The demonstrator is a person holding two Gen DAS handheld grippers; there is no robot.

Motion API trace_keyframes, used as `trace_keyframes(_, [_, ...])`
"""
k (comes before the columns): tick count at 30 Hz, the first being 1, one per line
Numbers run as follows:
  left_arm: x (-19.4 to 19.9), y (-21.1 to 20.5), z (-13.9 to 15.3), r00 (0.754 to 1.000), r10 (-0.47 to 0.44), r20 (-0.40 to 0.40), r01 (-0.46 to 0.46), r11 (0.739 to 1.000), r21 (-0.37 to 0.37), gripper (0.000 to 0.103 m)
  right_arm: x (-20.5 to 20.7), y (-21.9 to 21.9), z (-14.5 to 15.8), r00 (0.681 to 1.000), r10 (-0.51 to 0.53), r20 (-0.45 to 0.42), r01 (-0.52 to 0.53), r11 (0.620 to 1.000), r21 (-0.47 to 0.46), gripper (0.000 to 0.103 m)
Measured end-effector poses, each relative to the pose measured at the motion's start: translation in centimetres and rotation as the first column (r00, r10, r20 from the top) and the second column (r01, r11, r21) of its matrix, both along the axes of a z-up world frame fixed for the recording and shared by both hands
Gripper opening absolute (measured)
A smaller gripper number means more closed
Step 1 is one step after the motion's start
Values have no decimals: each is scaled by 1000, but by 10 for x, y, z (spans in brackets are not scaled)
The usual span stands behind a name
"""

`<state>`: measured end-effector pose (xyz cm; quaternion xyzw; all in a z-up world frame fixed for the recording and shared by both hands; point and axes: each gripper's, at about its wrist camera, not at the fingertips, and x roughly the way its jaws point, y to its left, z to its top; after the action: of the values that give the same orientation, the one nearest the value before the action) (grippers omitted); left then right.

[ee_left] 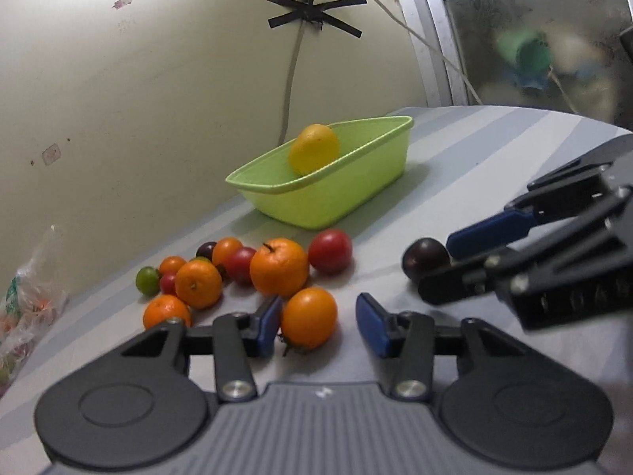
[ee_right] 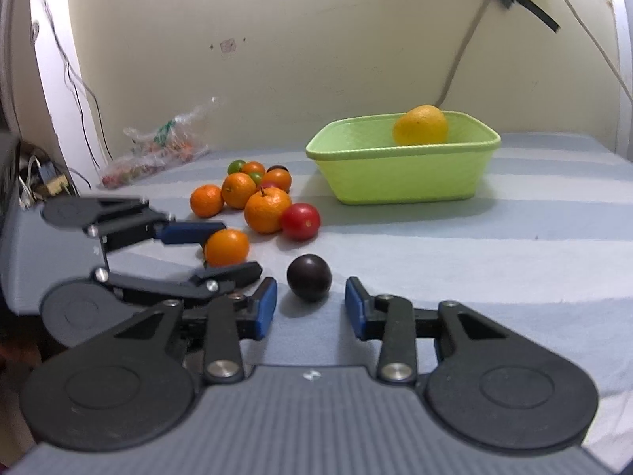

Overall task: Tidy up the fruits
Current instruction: 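Carry both fruits over the green basket and open both tools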

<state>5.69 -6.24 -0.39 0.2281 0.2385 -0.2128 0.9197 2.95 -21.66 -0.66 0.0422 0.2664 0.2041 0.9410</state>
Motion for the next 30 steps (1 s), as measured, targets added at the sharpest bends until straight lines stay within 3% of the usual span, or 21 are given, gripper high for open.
trace_keyframes(1, [2, -1, 0, 1000, 12, 4, -12, 1000, 2, 33, 1, 3, 0, 1000, 5, 4, -5, 1000, -20, 40])
trace_keyframes(3, [3, -1, 0, 999, 34, 6, -34, 999, -2, 31, 3, 8, 0, 1000, 24, 4, -24, 998, -50, 27])
trace_keyframes(10, [-15, 1, 17, 999, 7, 45, -3, 997, -79, 31, 1, -3, 9, 997, 25, 76, -22, 999, -40, 27])
trace_keyframes(16, [22, -8, 55, 998, 4, 70, 8, 985, -172, 31, 19, -16, 30, 983, -11, 185, 21, 999, -48, 27])
trace_keyframes(21, [87, -21, 72, 998, 1, -56, -18, 953, -301, 31, 56, -28, 44, 965, -92, 247, 108, 993, -51, 27])
trace_keyframes(25, [122, -33, 65, 988, 2, -155, -56, 936, -347, 31, 84, -35, 40, 960, -138, 245, 164, 982, -89, 27])
trace_keyframes(30, [145, -45, 47, 971, 9, -239, -97, 928, -359, 31, 97, -47, 24, 962, -191, 195, 208, 975, -71, 29])
